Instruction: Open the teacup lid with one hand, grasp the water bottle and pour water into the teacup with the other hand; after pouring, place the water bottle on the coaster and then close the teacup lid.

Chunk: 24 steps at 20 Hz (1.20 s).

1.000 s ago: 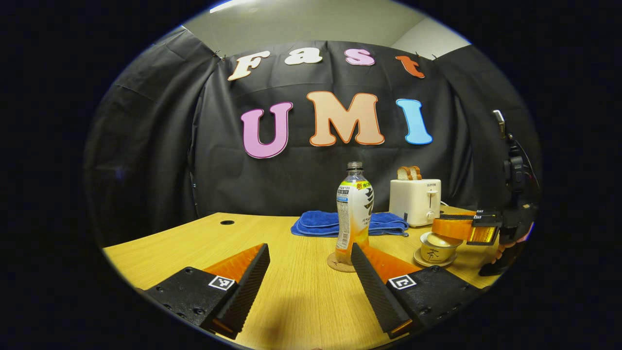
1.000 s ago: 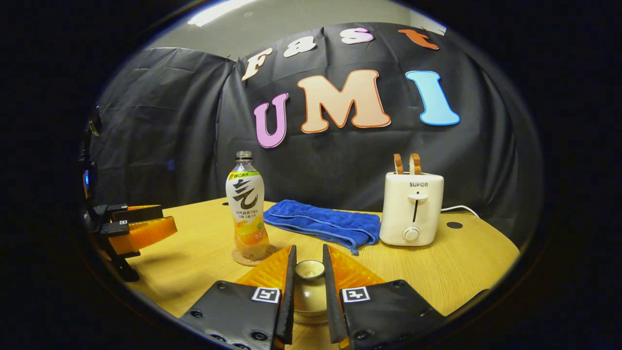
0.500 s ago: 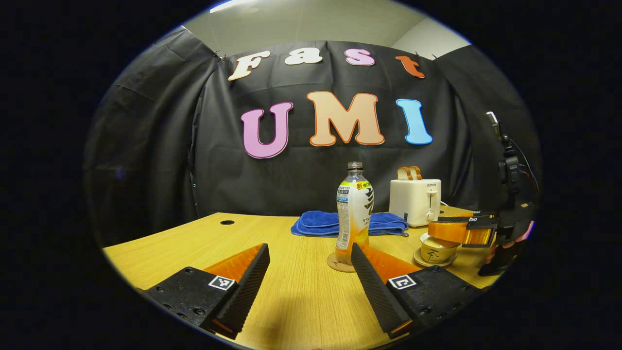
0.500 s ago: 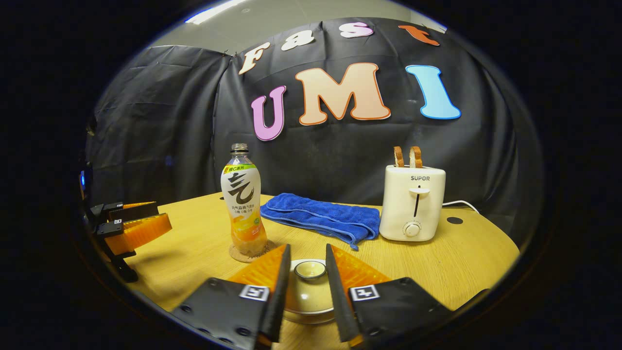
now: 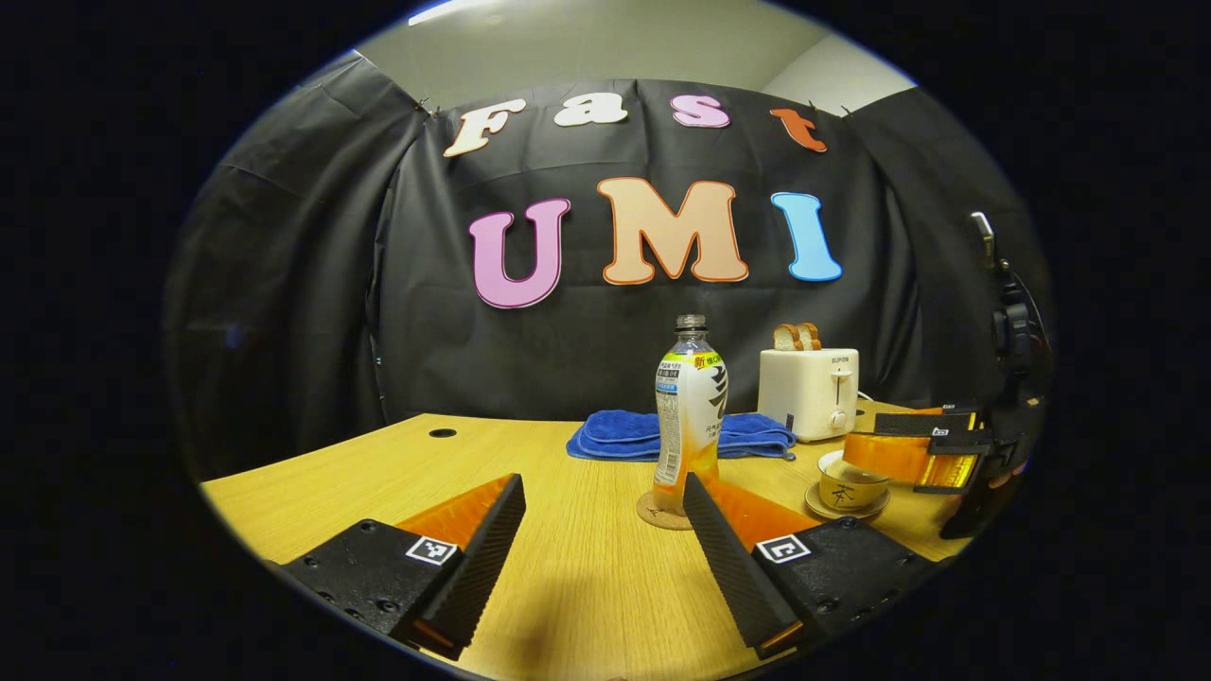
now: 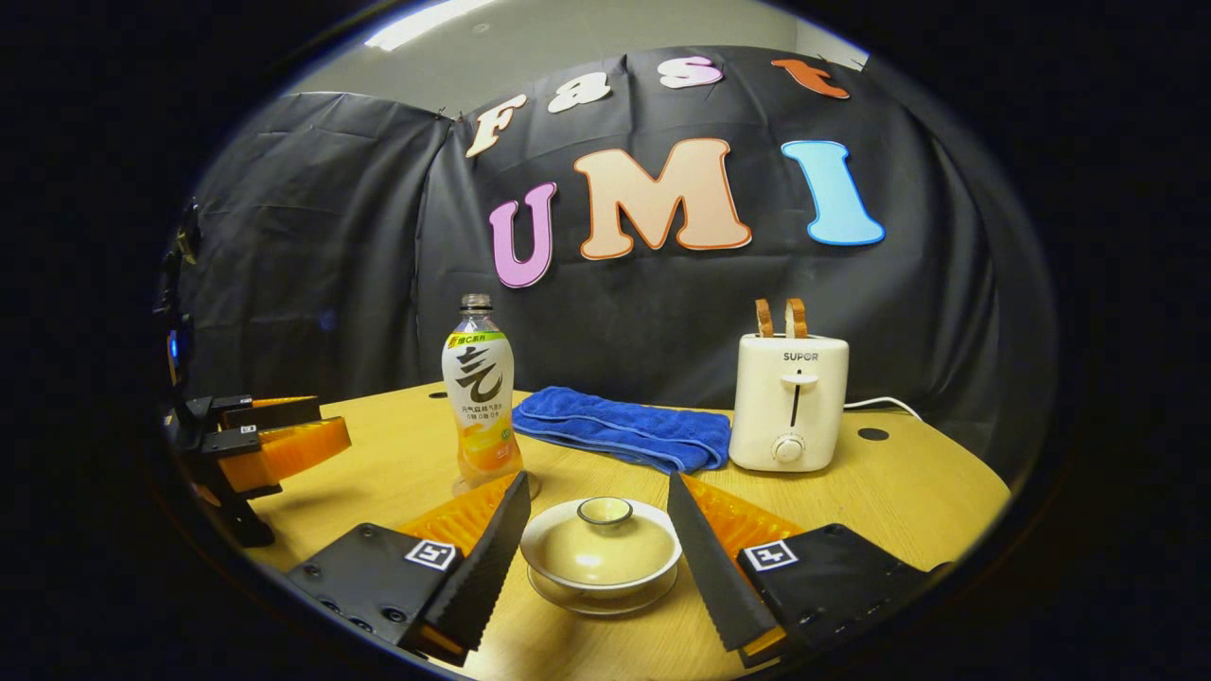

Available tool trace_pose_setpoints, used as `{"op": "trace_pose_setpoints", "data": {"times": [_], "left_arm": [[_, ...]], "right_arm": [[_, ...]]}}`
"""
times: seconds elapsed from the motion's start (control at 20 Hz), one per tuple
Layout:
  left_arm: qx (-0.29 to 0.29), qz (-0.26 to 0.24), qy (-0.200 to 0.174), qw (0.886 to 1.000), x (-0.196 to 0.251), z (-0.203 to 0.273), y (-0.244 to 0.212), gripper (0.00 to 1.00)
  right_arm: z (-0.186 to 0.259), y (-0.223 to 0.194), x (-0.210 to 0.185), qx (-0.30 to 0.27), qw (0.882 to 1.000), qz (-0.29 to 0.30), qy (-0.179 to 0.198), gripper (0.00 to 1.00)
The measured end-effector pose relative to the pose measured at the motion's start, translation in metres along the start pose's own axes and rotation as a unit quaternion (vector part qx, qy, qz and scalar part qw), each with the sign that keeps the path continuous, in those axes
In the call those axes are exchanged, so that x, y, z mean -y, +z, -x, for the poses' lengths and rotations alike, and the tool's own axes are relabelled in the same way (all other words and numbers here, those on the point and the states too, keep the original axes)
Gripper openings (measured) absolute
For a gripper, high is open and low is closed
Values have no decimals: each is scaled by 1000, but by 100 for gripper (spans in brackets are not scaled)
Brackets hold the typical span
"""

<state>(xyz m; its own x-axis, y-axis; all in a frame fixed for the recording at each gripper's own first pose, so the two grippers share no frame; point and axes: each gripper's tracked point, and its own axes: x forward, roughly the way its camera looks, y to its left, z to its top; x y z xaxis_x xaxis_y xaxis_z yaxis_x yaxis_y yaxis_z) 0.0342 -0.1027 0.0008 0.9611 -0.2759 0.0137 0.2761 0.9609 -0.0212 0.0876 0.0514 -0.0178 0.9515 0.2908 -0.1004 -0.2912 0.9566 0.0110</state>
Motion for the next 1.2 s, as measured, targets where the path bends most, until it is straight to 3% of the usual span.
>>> {"op": "trace_pose_setpoints", "data": {"times": [0.1, 0.25, 0.3, 0.5, 0.55, 0.7, 0.95, 1.2], "left_arm": [[0, 0, 0, 1000, 0, 0, 0, 99], [1, 0, 0, 1000, 0, 0, 0, 99], [0, 0, 0, 1000, 0, -1, 0, 98], [1, 0, 2, 1000, -1, 1, 0, 98], [-1, -1, 7, 1000, -3, 2, 0, 98], [0, -2, 18, 1000, -7, 3, 0, 98], [-2, -2, 52, 999, -18, 8, -1, 98], [-2, -3, 85, 996, -27, 14, -1, 98]], "right_arm": [[9, 4, 3, 13, 1000, -2, -9, 93], [28, 16, 10, 49, 998, -1, -26, 90], [33, 10, 11, 43, 999, -1, -32, 96], [52, 12, 19, 47, 998, -1, -52, 90], [58, 12, 23, 47, 997, -1, -61, 93], [74, 11, 38, 48, 994, -1, -95, 90], [98, 12, 70, 53, 982, -2, -183, 95], [99, 10, 72, 52, 980, -2, -191, 93]]}}
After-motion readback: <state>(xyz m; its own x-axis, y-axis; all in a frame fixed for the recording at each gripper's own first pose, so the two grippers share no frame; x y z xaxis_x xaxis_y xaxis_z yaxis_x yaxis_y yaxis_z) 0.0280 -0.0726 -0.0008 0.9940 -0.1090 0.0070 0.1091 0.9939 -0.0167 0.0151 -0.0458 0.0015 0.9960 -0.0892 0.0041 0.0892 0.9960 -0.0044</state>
